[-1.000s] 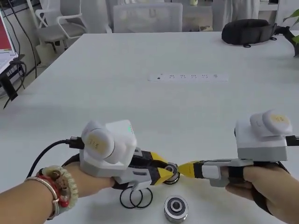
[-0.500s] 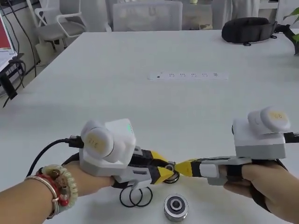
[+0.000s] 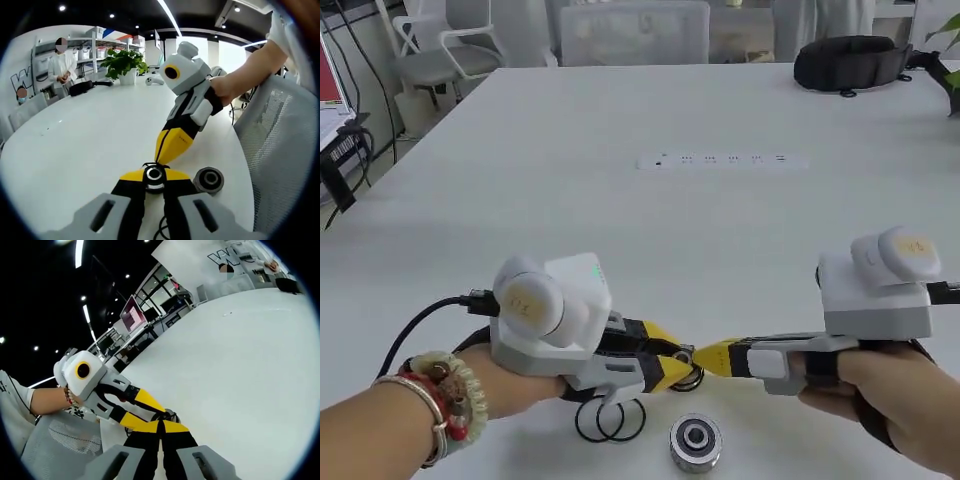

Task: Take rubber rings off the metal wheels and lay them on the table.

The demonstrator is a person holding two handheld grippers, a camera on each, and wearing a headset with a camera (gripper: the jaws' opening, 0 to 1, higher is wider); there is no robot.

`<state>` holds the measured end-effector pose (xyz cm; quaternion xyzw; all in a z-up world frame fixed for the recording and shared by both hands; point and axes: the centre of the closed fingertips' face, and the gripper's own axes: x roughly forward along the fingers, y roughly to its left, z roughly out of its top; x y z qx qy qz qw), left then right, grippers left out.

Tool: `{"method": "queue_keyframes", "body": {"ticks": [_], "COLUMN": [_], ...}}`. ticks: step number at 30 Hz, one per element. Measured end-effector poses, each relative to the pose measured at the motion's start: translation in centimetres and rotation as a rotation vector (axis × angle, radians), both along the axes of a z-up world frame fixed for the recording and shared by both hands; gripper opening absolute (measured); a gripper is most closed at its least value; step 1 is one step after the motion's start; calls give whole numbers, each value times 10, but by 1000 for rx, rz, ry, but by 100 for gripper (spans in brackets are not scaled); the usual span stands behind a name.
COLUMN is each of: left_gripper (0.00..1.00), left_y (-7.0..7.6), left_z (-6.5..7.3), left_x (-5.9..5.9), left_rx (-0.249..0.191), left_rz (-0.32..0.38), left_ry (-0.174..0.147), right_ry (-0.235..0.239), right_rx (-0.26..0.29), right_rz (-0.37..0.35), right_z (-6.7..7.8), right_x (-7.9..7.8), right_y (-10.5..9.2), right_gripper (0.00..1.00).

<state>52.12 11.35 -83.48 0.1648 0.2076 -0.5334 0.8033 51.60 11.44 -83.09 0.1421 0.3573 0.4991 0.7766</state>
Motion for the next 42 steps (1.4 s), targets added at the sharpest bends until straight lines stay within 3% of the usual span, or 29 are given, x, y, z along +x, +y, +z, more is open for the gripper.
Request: {"method": "queue_keyframes", "body": {"ticks": [42], "left_gripper": [8], "left_y": [1], "left_z": [0], "left_x": [0], "left_rx": [-20], "left_rz": [0], "left_ry": [-2], "right_ry": [-27], "right_rx": [46], "right_rz": [42], "right_z": [10], "right_x": [-2], "right_y": [5], "right_gripper": [0]}}
